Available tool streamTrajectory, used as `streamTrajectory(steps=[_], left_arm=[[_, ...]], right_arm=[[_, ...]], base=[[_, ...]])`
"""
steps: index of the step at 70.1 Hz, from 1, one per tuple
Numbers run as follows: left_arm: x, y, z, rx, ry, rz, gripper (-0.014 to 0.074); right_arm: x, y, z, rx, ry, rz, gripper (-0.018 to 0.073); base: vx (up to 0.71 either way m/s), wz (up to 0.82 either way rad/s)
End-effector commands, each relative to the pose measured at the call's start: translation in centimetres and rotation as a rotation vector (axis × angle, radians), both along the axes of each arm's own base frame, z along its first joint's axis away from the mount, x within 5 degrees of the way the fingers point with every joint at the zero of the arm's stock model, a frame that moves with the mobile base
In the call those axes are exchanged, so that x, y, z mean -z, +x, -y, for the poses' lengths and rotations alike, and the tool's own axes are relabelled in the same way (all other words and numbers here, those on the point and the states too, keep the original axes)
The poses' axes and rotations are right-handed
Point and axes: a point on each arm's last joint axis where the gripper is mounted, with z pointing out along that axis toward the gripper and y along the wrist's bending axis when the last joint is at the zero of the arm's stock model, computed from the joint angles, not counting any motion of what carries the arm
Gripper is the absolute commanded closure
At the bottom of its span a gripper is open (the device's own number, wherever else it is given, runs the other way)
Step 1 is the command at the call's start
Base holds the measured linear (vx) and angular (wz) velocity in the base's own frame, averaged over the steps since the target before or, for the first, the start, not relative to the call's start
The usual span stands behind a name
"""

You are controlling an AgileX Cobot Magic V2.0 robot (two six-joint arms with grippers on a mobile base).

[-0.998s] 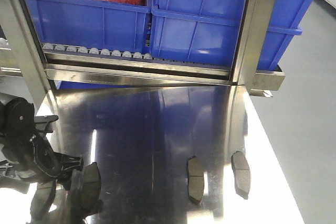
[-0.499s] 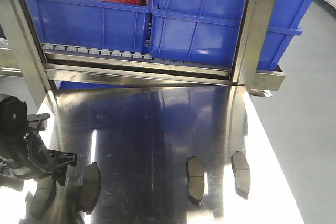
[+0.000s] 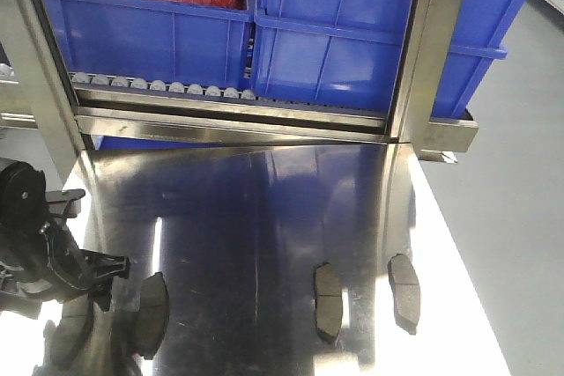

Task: Move and align brake pads A on conveyor
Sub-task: 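Lower the left gripper onto the brake pad nearest it, then close the left gripper on the brake pad and lift it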

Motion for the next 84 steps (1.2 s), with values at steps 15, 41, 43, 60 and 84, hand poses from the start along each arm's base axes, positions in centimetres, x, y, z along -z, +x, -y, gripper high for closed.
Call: streamTrajectory(steps=[15,41,43,60,84], left_arm=[[-1.7,0.2,0.2,0.016,-0.020,0.041,0.0020],[-1.7,0.1,0.3,0.034,-0.035,0.034,0.0020],[-1.7,0.1,0.3,0.035,-0.034,0.034,0.0020],[-0.5,0.1,0.2,0.039,-0.015,-0.031,0.0020],[-0.6,0.2,0.3,0.040,-0.018,-0.013,0.0020]], right_arm=[[-0.3,0.0,-0.2,-0.020,-0.027,0.065,0.0571],[-0.3,0.0,-0.2,-0.020,-0.027,0.065,0.0571],[-0.3,0.0,-0.2,-0.020,-0.027,0.065,0.0571],[-0.3,0.0,-0.2,-0.020,-0.027,0.065,0.0571],[-0.3,0.0,-0.2,-0.020,-0.027,0.065,0.0571]], base=[[0.00,0.00],[0.00,0.00],[0.00,0.00],[0.00,0.00],[0.00,0.00]])
